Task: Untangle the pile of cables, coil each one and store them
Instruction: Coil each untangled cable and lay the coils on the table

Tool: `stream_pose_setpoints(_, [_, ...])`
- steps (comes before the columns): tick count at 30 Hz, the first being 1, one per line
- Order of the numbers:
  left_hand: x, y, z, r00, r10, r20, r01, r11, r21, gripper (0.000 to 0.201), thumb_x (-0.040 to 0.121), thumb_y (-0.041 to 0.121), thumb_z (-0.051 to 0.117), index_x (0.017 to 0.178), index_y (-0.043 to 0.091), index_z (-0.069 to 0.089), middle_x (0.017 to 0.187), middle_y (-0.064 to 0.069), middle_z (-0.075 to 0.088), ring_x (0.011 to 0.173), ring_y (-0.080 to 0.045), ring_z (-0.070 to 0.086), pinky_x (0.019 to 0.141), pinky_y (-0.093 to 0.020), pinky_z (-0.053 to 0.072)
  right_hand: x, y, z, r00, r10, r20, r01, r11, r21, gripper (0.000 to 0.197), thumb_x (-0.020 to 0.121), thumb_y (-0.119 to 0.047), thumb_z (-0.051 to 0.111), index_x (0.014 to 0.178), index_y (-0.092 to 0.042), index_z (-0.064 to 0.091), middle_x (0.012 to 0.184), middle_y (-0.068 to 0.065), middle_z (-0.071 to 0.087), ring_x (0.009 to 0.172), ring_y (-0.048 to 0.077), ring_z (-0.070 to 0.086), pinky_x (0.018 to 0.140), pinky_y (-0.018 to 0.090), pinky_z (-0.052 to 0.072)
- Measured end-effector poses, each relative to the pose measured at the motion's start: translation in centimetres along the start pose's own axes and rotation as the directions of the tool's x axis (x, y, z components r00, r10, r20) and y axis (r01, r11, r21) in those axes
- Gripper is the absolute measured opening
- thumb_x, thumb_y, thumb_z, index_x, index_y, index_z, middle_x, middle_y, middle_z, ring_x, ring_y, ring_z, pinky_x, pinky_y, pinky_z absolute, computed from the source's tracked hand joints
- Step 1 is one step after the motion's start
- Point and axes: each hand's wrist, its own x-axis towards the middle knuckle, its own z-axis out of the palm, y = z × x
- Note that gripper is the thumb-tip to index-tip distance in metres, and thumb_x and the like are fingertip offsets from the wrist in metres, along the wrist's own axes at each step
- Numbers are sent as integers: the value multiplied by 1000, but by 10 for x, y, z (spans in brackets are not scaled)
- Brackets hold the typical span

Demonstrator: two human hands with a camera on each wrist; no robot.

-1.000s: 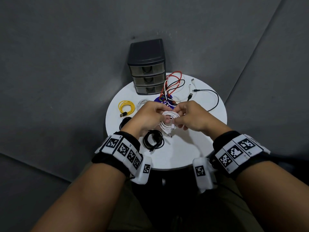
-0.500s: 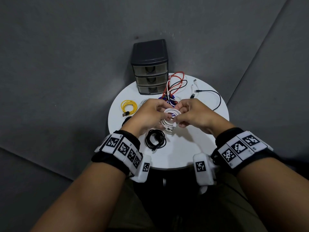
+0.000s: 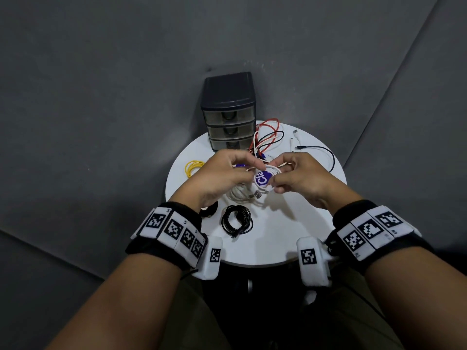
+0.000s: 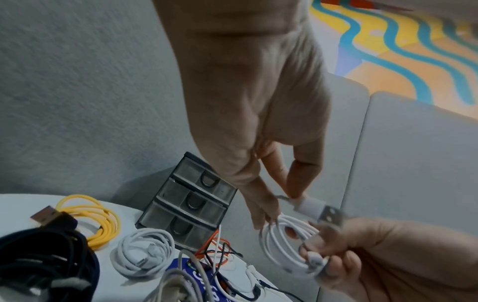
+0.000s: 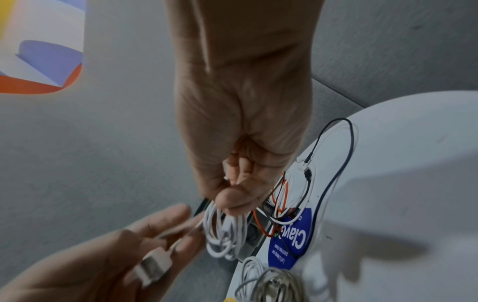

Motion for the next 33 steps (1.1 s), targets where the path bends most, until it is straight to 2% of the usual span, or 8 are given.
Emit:
stream_pose_setpoints(5, [0,1,-8,1000,-13,-7,14,984,180,30,81,-5,66,96,16,82,109,-5,77,108,-27,71,100,-44,55,0,-6,-7,999,-15,-43,15,1000,8,30,78,21,67,102,4,62,60,8,67,48,15,62,52,22,53])
stream_pose_setpoints(7, [-3,3,-10,999,-31,24,24,971,238,30,79,1,69,99,20,81,103,-12,77,81,-12,73,76,-28,61,-1,-6,-9,999,-19,-46,20,1000,17,30,78,21,66,101,3,61,54,4,66,46,14,61,52,22,53])
stream_pose_setpoints(9, [-6,7,-11,998,-46,31,36,964,264,26,83,-4,75,104,11,79,99,-20,77,56,-1,64,52,-11,50,-2,-6,-9,999,-22,-46,23,1000,21,30,79,21,67,101,2,61,54,3,65,48,15,62,53,23,54])
stream_pose_setpoints(11, [-3,6,-12,999,-28,21,22,964,263,21,81,1,82,100,9,79,94,-17,78,75,-16,76,74,-28,62,-2,-7,-8,999,-26,-46,27,999,18,30,78,20,67,102,3,62,55,3,65,50,16,62,54,23,55])
stream_pose_setpoints(13, [0,6,-11,1000,7,-9,-4,955,298,17,77,8,87,93,10,80,89,-14,78,93,-34,74,95,-46,57,-2,-9,-7,998,-34,-54,35,999,15,29,78,21,68,100,2,62,54,4,64,49,18,61,53,23,55])
stream_pose_setpoints(18, [9,3,-10,993,83,-86,-43,919,392,10,78,25,89,79,19,81,79,-2,77,77,-17,71,73,-32,54,2,-16,-7,995,-74,-60,72,997,-33,29,78,19,68,97,-2,62,53,1,60,53,22,60,60,28,58])
stream_pose_setpoints(27, [22,26,-5,987,154,-45,-71,671,738,26,81,25,81,65,9,67,78,-4,68,76,-23,65,73,-42,57,8,-32,-3,984,-173,-43,165,975,-150,29,79,17,66,95,-7,64,58,5,61,51,23,62,63,35,59])
stream_pose_setpoints(33, [23,34,-6,986,154,-56,-77,736,673,22,79,29,87,65,16,74,67,9,68,60,2,56,56,-18,37,8,-39,-5,982,-187,-31,181,975,-130,28,79,16,69,102,0,65,63,12,58,52,23,61,62,33,58])
